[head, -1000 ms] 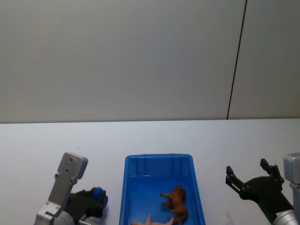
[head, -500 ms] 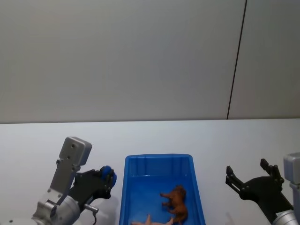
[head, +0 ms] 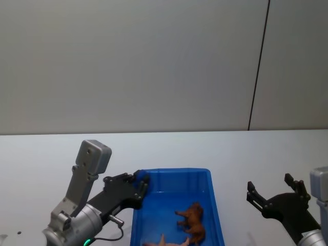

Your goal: Pick up the two dolls from the table and place them into the box.

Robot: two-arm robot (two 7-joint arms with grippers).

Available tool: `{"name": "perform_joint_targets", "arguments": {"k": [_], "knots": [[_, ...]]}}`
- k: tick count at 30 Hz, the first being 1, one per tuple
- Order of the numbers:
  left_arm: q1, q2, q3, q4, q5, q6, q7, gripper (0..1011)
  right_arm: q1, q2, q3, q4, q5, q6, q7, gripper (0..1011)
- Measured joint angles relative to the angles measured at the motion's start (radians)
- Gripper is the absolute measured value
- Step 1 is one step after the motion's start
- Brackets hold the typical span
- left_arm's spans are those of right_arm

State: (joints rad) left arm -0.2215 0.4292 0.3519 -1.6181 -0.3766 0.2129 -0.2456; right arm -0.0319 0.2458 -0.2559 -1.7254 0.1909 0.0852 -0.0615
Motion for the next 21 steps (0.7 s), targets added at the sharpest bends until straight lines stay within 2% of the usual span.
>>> {"name": "perform_joint_targets", "arguments": {"k": [1, 3, 5, 7, 8, 10, 21], "knots": [[-0.004, -0.004, 0.003, 0.003, -0.002, -0.005, -0.016, 200, 0.0, 0.0, 0.0, 0.0, 0.0, 0.0, 0.0, 1001], [-0.007, -0.008, 0.005, 0.005, -0.005, -0.009, -0.031, 220, 0.0, 0.0, 0.0, 0.0, 0.0, 0.0, 0.0, 1001], [-0.012, -0.014, 0.008, 0.009, -0.009, -0.015, -0.052, 319, 0.0, 0.0, 0.0, 0.0, 0.0, 0.0, 0.0, 1001], [-0.014, -0.017, 0.01, 0.012, -0.011, -0.017, -0.063, 364, 0.0, 0.0, 0.0, 0.0, 0.0, 0.0, 0.0, 1001], [-0.017, -0.02, 0.012, 0.014, -0.013, -0.02, -0.074, 426, 0.0, 0.0, 0.0, 0.0, 0.0, 0.0, 0.0, 1001], [-0.018, -0.022, 0.013, 0.016, -0.015, -0.023, -0.082, 464, 0.0, 0.0, 0.0, 0.0, 0.0, 0.0, 0.0, 1001], [-0.028, -0.033, 0.02, 0.025, -0.023, -0.034, -0.122, 827, 0.0, 0.0, 0.0, 0.0, 0.0, 0.0, 0.0, 1001]]}}
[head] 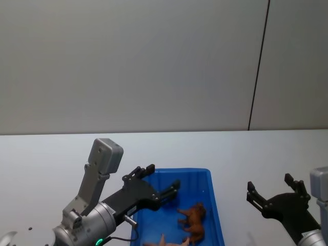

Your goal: Pick up the two dolls from the table and place them into the box.

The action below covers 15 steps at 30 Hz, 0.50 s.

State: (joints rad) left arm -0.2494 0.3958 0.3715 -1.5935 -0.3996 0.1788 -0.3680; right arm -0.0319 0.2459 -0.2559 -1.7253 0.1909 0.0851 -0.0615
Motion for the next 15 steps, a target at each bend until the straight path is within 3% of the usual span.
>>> {"name": "perform_joint_targets", "arguments": {"k": [7, 15], "knots": [[-0.003, -0.003, 0.002, 0.003, -0.002, -0.003, -0.012, 1000, 0.0, 0.0, 0.0, 0.0, 0.0, 0.0, 0.0, 1001], [-0.004, -0.005, 0.003, 0.004, -0.003, -0.005, -0.019, 1003, 0.0, 0.0, 0.0, 0.0, 0.0, 0.0, 0.0, 1001]]}}
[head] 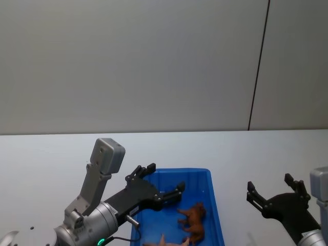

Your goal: Pick up the two dolls from the table and place them into the box.

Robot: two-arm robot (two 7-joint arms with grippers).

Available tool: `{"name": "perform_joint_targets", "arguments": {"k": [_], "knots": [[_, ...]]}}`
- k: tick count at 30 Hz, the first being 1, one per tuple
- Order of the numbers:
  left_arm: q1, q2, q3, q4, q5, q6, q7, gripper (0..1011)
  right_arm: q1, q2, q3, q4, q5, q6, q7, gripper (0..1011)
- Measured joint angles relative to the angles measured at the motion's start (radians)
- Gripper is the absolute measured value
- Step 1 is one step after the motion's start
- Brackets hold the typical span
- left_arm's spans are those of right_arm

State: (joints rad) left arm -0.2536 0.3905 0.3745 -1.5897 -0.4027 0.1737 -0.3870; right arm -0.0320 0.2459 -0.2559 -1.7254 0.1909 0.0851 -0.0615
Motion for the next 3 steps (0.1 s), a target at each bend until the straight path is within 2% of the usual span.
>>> {"name": "perform_joint_targets", "arguments": {"k": [3], "knots": [[0.0, 0.0, 0.0, 0.0, 0.0, 0.0, -0.002, 1003, 0.0, 0.0, 0.0, 0.0, 0.0, 0.0, 0.0, 1001]]}}
